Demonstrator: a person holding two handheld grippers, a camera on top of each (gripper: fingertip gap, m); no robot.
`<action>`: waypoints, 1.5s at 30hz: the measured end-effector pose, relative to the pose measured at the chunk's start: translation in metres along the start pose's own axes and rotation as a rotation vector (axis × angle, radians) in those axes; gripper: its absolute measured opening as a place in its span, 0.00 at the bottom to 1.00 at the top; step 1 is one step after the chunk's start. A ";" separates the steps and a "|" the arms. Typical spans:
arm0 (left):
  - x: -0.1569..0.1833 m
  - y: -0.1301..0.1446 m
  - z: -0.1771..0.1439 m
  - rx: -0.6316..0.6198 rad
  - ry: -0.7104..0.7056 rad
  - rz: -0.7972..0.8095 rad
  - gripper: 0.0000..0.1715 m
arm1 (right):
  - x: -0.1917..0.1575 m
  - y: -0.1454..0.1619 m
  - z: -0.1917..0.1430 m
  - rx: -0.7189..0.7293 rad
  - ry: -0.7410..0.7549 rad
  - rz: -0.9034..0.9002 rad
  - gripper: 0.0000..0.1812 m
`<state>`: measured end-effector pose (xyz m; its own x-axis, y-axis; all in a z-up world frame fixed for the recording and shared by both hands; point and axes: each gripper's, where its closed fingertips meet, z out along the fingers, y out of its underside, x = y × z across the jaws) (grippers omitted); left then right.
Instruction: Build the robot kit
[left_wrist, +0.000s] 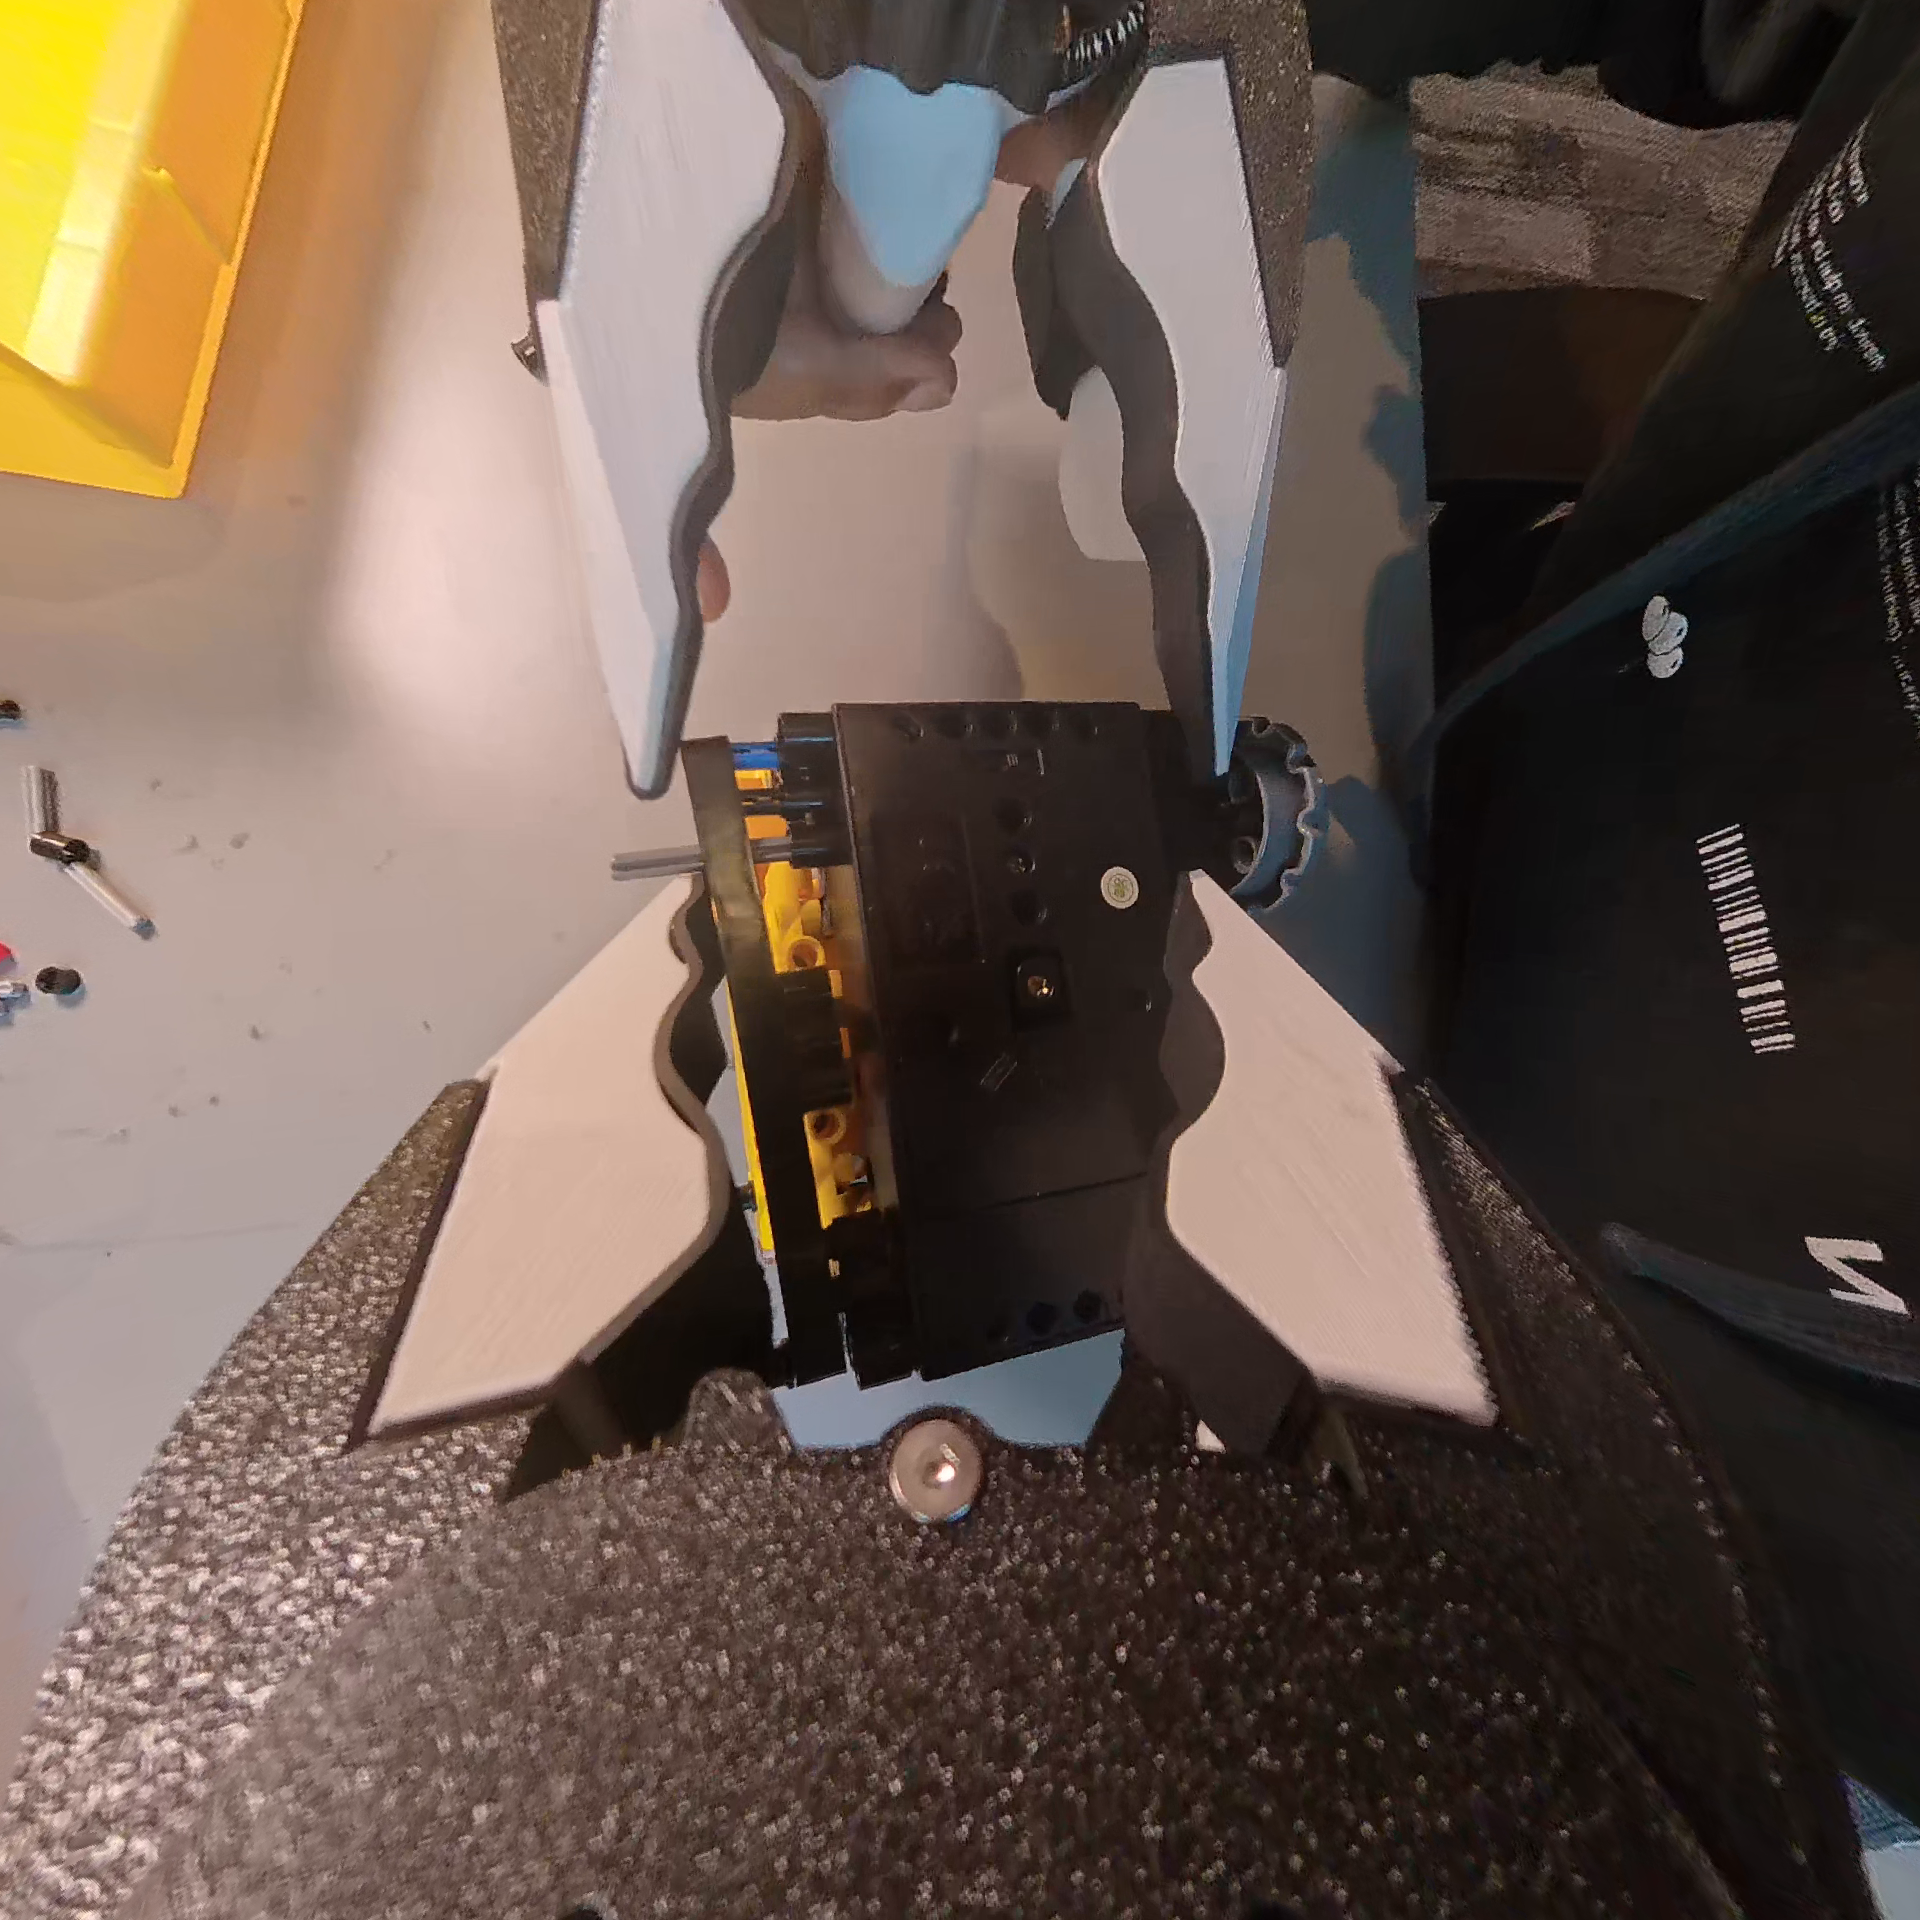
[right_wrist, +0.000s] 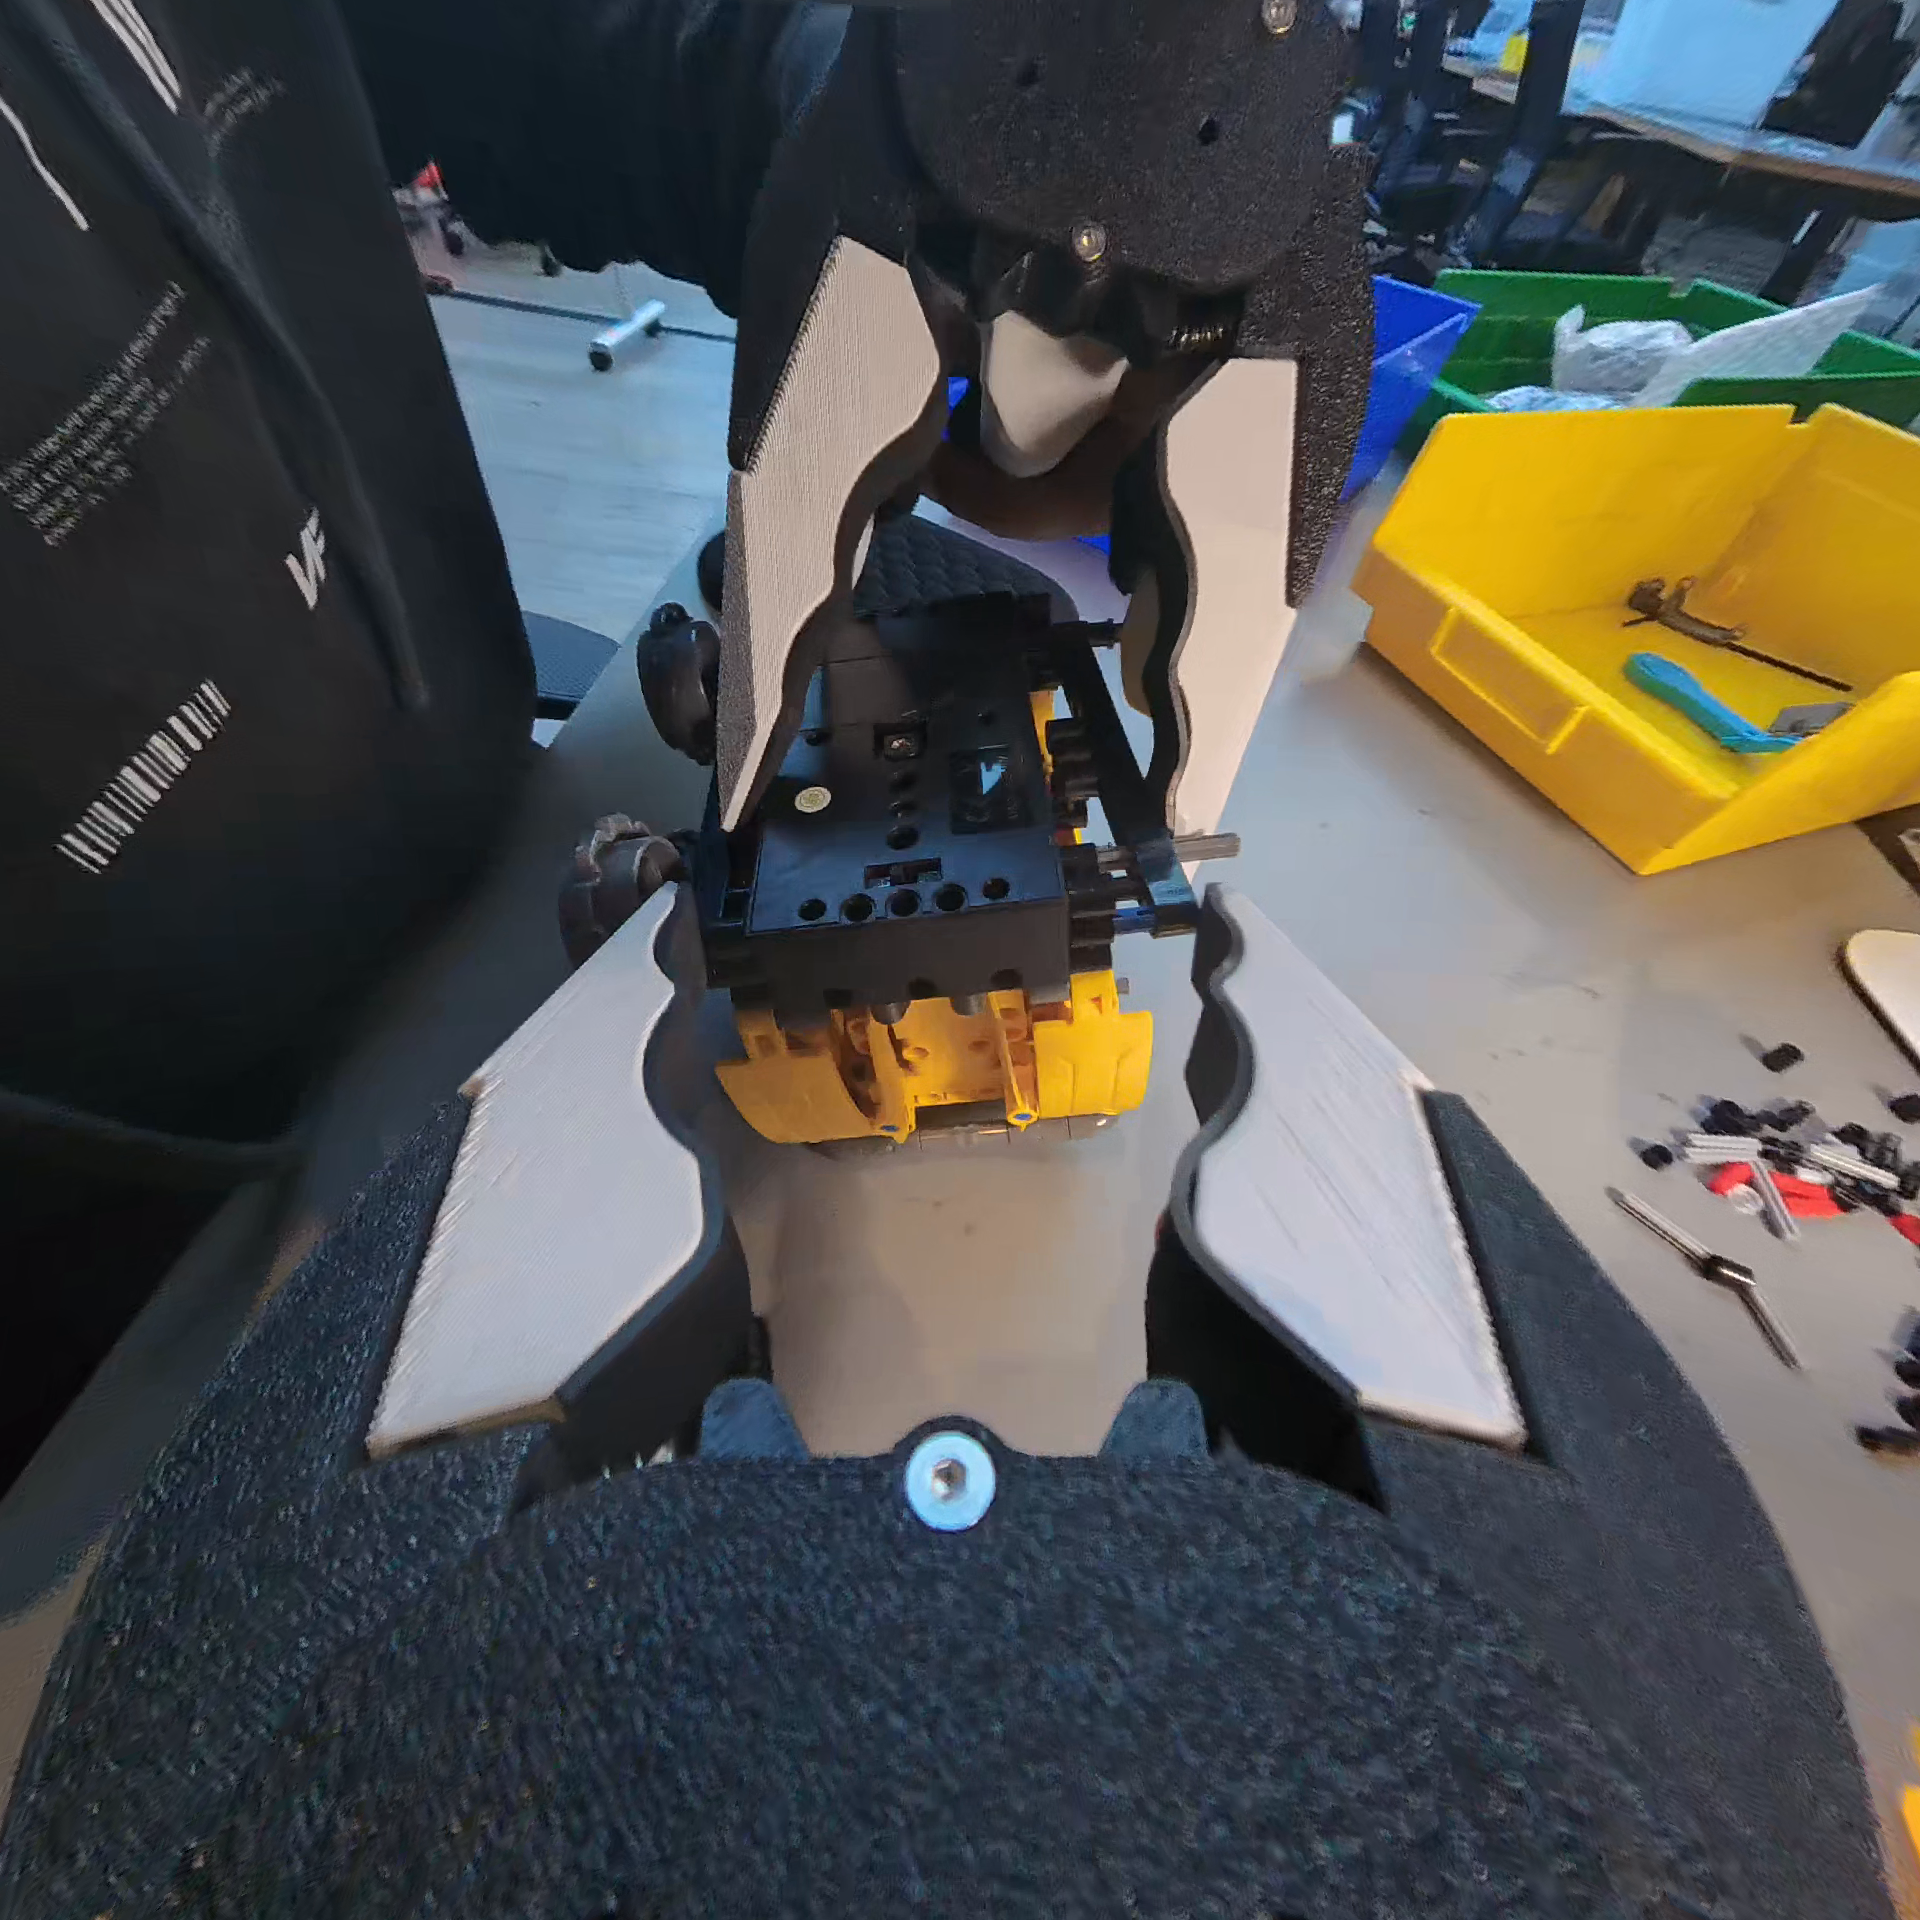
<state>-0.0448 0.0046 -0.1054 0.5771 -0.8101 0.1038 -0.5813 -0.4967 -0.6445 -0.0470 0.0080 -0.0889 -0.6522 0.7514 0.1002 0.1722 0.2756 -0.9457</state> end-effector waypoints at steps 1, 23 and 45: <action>0.000 0.000 0.000 0.005 0.000 -0.003 0.49 | 0.000 0.000 0.001 0.010 -0.013 0.013 0.52; -0.001 0.003 -0.006 -0.018 -0.064 0.060 0.48 | 0.014 -0.013 -0.027 0.123 0.165 -0.051 0.00; -0.038 0.008 -0.007 -0.210 -0.721 0.559 0.49 | 0.010 0.002 -0.012 0.068 0.283 0.218 0.32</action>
<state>-0.0752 0.0289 -0.1094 0.3583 -0.5942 -0.7202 -0.9329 -0.1971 -0.3015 -0.0448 0.0234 -0.0857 -0.3741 0.9268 -0.0337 0.2293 0.0572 -0.9717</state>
